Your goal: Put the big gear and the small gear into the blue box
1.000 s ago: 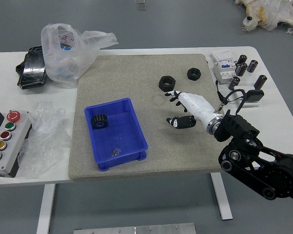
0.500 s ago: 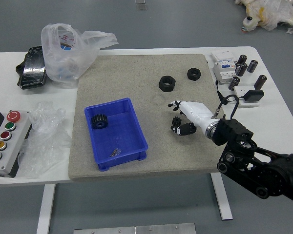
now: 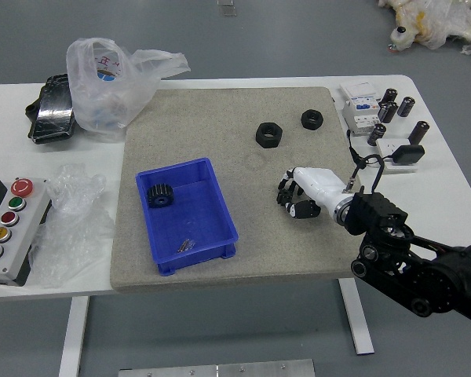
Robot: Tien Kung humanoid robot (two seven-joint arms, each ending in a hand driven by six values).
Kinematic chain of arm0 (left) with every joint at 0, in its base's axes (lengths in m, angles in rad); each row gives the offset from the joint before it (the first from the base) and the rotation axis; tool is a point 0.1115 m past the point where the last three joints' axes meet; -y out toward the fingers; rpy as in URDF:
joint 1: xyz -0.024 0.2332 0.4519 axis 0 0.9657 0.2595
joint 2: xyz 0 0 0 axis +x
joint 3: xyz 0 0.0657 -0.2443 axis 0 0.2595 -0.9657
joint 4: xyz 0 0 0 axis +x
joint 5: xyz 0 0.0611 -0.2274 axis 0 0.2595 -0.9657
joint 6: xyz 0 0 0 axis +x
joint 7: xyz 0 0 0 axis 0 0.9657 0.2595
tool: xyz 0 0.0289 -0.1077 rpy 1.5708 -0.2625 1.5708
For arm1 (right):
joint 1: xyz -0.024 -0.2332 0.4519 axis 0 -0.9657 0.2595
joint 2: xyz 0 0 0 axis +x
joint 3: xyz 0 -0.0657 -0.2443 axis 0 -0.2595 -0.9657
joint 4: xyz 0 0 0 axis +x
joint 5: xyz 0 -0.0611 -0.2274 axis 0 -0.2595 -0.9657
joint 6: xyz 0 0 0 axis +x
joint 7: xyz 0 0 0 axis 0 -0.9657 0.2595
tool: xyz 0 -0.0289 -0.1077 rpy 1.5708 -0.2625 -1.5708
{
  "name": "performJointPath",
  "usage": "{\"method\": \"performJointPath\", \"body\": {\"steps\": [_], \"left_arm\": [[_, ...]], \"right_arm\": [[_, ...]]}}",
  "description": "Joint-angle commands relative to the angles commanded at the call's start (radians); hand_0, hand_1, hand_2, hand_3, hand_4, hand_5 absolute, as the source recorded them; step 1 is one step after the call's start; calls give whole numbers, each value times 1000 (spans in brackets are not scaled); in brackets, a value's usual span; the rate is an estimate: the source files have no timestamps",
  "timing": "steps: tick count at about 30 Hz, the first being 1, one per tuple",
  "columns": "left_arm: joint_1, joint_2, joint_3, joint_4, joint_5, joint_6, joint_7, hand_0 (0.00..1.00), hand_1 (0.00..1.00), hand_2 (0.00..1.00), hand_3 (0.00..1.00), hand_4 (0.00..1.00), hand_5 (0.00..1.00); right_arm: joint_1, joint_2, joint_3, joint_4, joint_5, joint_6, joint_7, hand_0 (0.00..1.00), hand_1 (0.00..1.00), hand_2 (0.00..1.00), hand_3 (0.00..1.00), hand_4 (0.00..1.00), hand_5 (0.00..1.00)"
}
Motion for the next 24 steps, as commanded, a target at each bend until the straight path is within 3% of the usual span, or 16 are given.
{"method": "performJointPath", "body": {"steps": [7,13,22,23,24], "left_arm": [[0,0,0,0,1,1,0,725,653,658,752,743,456],[1,0,-3,-1,4,0,2,725,653,657,751,742,456],[-1,2,-17,-3,23,-3,11,725,653,657,751,742,455],[-2,3,-21,-4,27,-4,14,725,653,657,750,742,455],[-2,3,-24,-4,30,-4,15,725,653,657,750,742,455]], "right_arm": [[13,-13,11,32,-1,-4,-1,406,522,282,403,224,24],[68,-13,9,81,-10,-7,-7,405,522,282,403,226,28],[192,89,-99,142,23,-70,35,410,522,281,402,223,26],[201,100,-117,141,27,-74,39,468,550,452,434,349,2],[208,108,-130,140,28,-77,41,468,550,452,434,349,2]]}}
